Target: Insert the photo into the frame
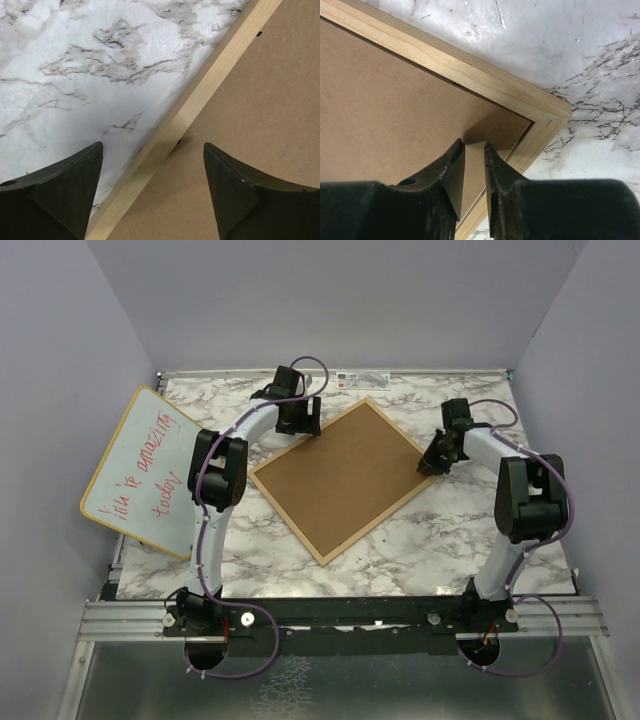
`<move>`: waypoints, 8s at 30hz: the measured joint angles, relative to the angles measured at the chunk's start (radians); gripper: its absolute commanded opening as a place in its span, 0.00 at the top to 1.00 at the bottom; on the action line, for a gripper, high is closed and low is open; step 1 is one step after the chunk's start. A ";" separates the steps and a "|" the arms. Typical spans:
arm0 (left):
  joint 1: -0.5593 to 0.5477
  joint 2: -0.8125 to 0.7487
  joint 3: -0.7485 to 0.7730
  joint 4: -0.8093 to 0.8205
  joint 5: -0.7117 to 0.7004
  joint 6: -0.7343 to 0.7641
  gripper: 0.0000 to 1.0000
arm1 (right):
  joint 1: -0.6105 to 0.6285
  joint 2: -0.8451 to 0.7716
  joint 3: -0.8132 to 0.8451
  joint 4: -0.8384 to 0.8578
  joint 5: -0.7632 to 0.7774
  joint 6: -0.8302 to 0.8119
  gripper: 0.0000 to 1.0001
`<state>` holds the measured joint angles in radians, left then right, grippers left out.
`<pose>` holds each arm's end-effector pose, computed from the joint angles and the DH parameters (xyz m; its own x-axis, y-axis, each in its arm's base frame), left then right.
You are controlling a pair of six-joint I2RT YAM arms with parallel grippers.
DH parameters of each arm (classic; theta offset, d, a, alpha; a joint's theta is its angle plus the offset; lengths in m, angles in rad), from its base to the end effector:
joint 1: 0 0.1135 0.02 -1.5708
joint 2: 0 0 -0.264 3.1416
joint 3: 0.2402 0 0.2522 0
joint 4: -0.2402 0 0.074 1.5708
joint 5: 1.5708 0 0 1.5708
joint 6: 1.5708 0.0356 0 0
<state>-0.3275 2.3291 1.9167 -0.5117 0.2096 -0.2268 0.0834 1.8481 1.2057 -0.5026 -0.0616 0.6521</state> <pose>0.4858 -0.1729 0.1751 -0.8337 0.0510 -0.5498 0.2523 0.9208 -0.2973 0.3681 0.0330 0.1689 -0.7872 0.5420 -0.2943 0.4645 0.8349 0.2952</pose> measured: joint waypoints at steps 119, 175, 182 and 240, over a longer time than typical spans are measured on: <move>0.039 -0.089 -0.085 -0.027 -0.051 -0.088 0.06 | 0.105 0.287 0.605 -0.144 0.170 -0.224 0.48; -0.115 -0.481 -0.769 0.146 0.075 -0.330 0.94 | 0.161 -0.196 -0.201 -0.282 -0.143 -0.171 0.55; -0.115 -0.481 -0.771 0.148 0.075 -0.330 0.94 | 0.171 -0.162 -0.176 -0.303 -0.101 -0.152 0.56; -0.110 -0.458 -0.771 0.144 0.170 -0.212 0.81 | 0.157 -0.367 -0.496 0.007 -0.374 0.108 0.53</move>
<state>-0.4377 1.8713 1.1461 -0.3679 0.3794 -0.4393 0.2405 1.4807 0.7101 -0.4957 -0.4355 0.7601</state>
